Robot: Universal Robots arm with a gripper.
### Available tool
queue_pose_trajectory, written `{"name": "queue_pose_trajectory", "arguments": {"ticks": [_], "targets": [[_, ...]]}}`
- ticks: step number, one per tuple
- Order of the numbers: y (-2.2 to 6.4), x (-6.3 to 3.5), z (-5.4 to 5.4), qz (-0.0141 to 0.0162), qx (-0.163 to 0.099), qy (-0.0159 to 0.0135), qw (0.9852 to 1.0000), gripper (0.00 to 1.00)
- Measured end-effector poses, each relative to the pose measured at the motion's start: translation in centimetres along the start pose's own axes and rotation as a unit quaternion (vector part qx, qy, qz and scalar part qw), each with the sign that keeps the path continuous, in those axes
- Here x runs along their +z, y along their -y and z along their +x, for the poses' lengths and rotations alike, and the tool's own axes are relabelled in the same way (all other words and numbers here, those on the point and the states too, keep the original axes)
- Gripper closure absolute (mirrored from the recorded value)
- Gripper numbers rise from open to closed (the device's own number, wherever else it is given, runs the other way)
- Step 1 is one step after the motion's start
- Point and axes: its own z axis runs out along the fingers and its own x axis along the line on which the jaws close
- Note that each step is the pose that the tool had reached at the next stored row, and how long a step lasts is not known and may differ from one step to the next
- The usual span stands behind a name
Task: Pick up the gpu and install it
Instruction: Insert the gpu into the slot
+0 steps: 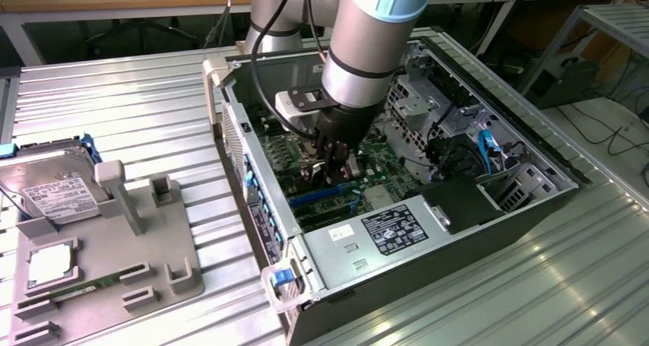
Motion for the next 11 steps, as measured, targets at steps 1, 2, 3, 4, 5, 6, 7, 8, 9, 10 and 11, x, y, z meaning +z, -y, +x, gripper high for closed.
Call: {"name": "queue_pose_trajectory", "arguments": {"ticks": [1, 2, 3, 4, 5, 6, 7, 8, 9, 10, 11], "targets": [[0.0, 0.02, 0.0, -0.0002, 0.0, 0.0001, 1.0, 0.71], [0.01, 0.07, 0.0, -0.0015, 0.0, 0.0001, 1.0, 0.71], [0.01, 0.07, 0.0, -0.0037, 0.0, -0.0001, 1.0, 0.71], [0.0, 0.08, 0.0, -0.0043, 0.0, -0.0001, 1.0, 0.71], [0.0, 0.07, 0.0, -0.0047, 0.0, -0.0002, 1.0, 0.71], [0.0, 0.09, 0.0, -0.0056, 0.0, -0.0001, 1.0, 0.71], [0.01, 0.09, 0.0, -0.0073, 0.0, 0.0002, 1.0, 0.71], [0.02, 0.1, 0.0, -0.0089, 0.0, 0.0005, 1.0, 0.71], [0.01, 0.1, 0.0, -0.01, 0.0, 0.0004, 1.0, 0.71], [0.01, 0.1, 0.0, -0.0102, 0.0, 0.0004, 0.9999, 0.71], [0.0, 0.09, 0.0, -0.0103, 0.0, 0.0003, 0.9999, 0.71]]}}
